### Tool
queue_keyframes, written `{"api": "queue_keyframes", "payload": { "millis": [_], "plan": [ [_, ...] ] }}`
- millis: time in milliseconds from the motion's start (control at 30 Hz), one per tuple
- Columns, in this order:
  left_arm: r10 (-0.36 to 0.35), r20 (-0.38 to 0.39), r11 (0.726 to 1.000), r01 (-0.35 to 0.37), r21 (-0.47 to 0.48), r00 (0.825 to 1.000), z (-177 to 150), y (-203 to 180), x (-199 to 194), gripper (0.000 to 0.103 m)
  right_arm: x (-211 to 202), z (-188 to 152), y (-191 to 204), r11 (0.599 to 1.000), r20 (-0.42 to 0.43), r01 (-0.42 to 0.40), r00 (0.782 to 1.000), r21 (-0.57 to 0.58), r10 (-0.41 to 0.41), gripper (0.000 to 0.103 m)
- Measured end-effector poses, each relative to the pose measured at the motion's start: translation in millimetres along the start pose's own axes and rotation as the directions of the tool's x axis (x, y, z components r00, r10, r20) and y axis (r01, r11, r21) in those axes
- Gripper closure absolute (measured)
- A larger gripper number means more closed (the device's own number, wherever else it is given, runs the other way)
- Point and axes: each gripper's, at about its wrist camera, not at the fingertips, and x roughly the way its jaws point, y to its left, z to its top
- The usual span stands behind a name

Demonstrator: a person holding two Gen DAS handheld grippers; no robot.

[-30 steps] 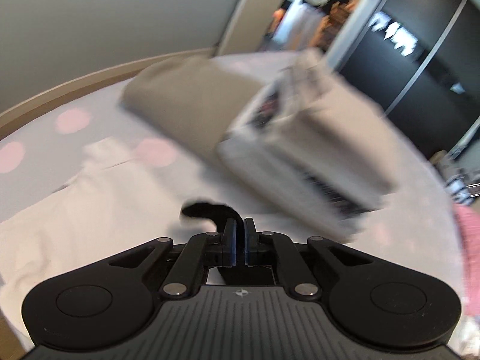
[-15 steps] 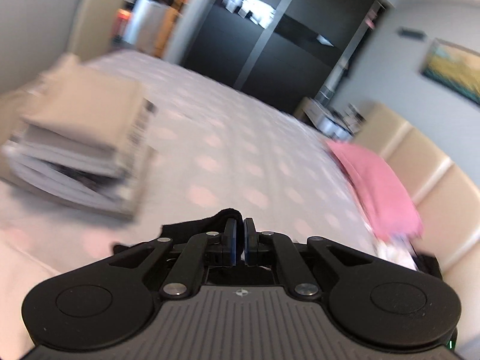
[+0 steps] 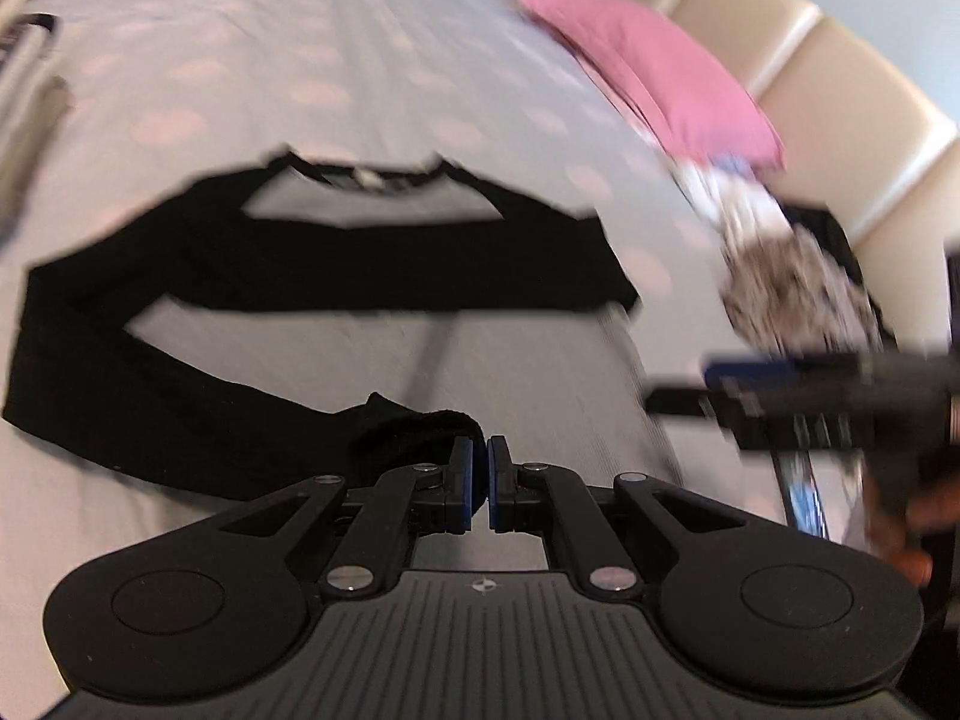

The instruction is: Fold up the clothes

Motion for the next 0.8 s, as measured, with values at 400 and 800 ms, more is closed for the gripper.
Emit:
{"api": "queue_keyframes", "payload": {
  "millis": [400, 800],
  "plan": [
    [-0.092, -0.099, 0.992, 0.100, 0.074, 0.991, -17, -13, 26, 0.089, 20, -5, -3, 0.998, -0.060, -0.022, 0.998, 0.052, 0.025, 0.032],
    [0.051, -0.050, 0.998, -0.050, 0.023, 0.997, -2, 17, 2, 0.074, 22, -6, -2, 0.994, -0.033, -0.072, 0.997, 0.080, 0.074, 0.043]
  ]
}}
